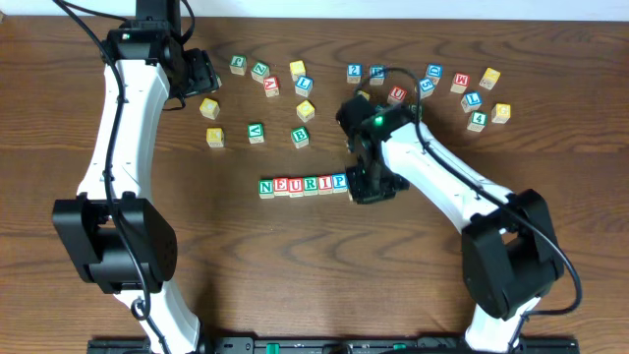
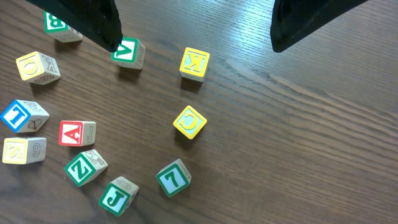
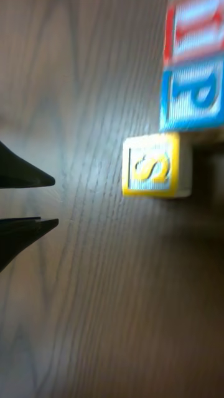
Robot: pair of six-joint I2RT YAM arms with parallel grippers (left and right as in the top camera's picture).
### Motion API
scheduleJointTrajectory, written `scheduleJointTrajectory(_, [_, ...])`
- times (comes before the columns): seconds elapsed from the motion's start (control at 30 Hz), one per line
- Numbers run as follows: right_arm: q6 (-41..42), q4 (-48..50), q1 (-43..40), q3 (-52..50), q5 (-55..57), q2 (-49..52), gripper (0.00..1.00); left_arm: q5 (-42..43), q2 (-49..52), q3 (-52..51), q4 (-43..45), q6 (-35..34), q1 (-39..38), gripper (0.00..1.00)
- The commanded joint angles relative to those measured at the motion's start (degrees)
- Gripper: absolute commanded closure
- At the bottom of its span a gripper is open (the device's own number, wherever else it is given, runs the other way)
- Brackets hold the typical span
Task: Spell out NEURIPS
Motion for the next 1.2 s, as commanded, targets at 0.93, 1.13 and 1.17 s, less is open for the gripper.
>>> scheduleJointTrajectory(0.93, [-6.05,11.93,-0.17,-3.54,-4.2,5.77,0.88,-0.35,-0.17,-0.9,0.39,-0.35,-0.17,0.24])
scheduleJointTrajectory(1.13, [-7.39,13.03,-0.17,-3.52,-4.2,5.77,0.87,-0.35,-0.17,-0.9,0.81,-0.35,-0.17,0.24])
scheduleJointTrajectory(1.17, [-7.43,13.25,-0.17,-3.52,-4.2,5.77,0.87,-0.35,-0.17,-0.9,0.79,-0.35,-0.17,0.25])
